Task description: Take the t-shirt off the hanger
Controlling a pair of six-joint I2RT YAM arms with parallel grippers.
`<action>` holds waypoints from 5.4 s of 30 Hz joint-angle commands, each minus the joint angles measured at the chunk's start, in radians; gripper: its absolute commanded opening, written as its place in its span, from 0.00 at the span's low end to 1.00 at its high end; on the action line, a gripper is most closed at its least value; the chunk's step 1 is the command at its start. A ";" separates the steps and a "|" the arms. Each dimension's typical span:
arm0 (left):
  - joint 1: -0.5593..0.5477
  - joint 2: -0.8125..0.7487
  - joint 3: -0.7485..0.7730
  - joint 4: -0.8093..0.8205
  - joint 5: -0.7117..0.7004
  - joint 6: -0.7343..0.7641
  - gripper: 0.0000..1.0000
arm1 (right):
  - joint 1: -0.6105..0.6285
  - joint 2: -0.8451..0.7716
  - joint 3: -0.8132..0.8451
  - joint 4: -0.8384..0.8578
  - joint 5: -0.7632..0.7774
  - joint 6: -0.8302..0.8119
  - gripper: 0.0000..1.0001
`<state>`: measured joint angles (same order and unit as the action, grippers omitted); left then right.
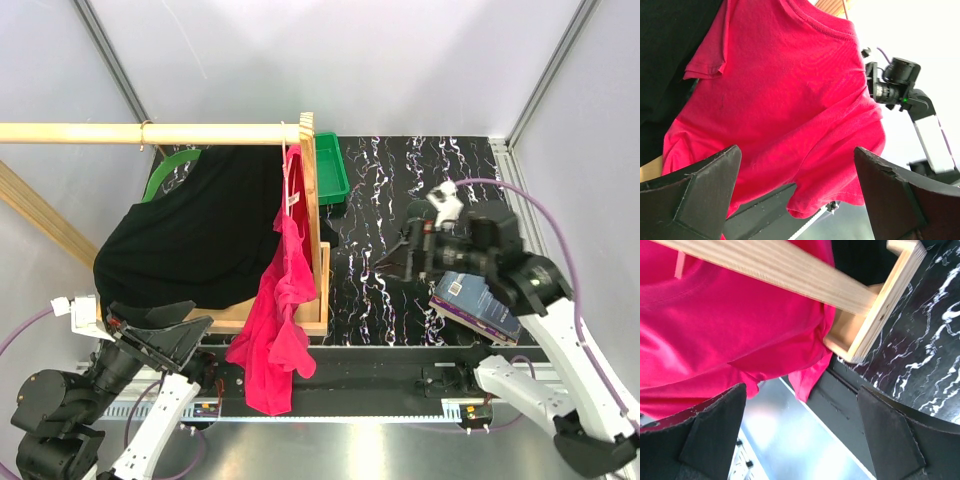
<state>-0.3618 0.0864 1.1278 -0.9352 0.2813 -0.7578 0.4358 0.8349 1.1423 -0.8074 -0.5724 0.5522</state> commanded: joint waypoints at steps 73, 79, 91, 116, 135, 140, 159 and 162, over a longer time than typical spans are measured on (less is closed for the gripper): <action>-0.002 0.006 0.072 -0.068 0.018 0.038 0.99 | 0.932 0.618 0.812 0.045 1.174 0.022 0.02; -0.002 0.007 0.064 -0.068 0.012 0.040 0.99 | 0.932 0.596 0.849 0.045 1.178 -0.011 0.00; -0.002 0.012 0.033 -0.068 0.001 0.035 0.99 | 0.931 0.523 0.806 0.091 1.068 -0.112 0.00; -0.002 0.035 -0.028 -0.002 0.009 0.037 0.99 | 0.932 0.190 0.349 0.355 0.892 -0.402 0.00; 0.000 0.335 -0.051 0.512 0.182 -0.012 0.92 | 0.818 0.219 -0.019 0.634 0.682 -0.399 0.00; 0.000 0.345 -0.097 0.584 0.174 -0.024 0.92 | 0.762 0.230 -0.047 0.697 0.593 -0.379 0.00; -0.002 0.498 -0.171 0.773 0.246 0.040 0.74 | 0.748 0.360 0.016 0.720 0.450 -0.103 0.00; -0.003 0.518 -0.187 0.773 0.245 0.052 0.71 | 0.750 0.369 0.019 0.712 0.457 -0.086 0.00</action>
<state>-0.3618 0.5785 0.9600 -0.2100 0.4980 -0.7528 1.1900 1.1995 1.1015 -0.1459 -0.0921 0.4065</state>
